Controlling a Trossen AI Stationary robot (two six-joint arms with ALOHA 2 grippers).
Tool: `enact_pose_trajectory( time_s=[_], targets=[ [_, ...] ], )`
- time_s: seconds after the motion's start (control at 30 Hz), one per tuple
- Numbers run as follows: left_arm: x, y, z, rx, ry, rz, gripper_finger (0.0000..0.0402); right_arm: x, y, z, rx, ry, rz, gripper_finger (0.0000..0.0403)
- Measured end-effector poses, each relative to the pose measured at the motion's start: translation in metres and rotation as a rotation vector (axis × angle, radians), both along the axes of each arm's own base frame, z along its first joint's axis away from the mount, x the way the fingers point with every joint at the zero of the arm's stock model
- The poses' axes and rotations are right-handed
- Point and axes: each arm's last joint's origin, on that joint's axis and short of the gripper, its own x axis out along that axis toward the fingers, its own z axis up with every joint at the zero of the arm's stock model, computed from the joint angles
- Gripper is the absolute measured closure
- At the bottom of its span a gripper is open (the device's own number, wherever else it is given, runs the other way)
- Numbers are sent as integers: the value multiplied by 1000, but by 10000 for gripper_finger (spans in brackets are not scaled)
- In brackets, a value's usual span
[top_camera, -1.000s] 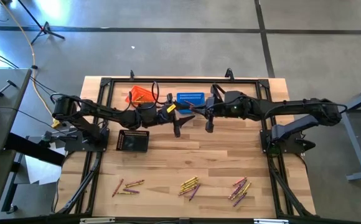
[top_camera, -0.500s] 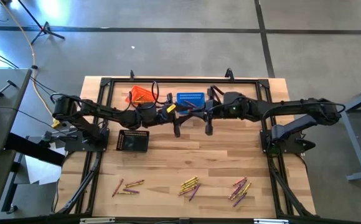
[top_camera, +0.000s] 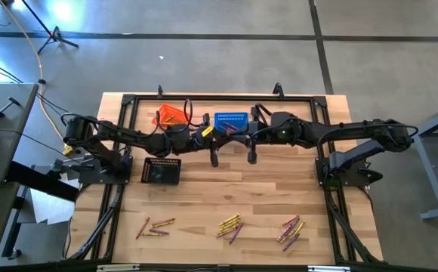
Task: Sort crayons
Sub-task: Put the yellow crayon into the orange bin
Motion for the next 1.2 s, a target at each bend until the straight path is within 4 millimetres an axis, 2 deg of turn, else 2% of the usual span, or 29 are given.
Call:
enact_pose_trajectory(
  time_s=[0.2,0.3,0.4,0.5,0.67,0.73,0.93,1.07,1.2],
  targets=[
    [-1,1,-2,-9,33,50,396,-2,-1,-2,-12,24,-54,292],
    [-7,5,-2,-11,109,187,396,-7,0,-1,-12,58,-59,255],
    [-20,8,-1,-40,216,341,396,-17,0,-1,64,109,-100,230],
    [-37,10,-1,-84,326,481,396,-28,0,-5,163,189,-143,224],
    [-66,19,-2,-106,465,695,396,-38,1,-16,201,338,-171,223],
    [-74,32,-5,-157,486,787,396,-38,1,-19,218,364,-182,223],
    [-97,77,-30,-349,630,985,396,-41,2,-27,288,435,-226,222],
    [-102,103,-40,-431,656,1026,388,-45,2,-32,337,498,-264,222],
    [-104,114,-49,-471,737,959,364,-52,2,-38,367,578,-314,222]
  ],
)
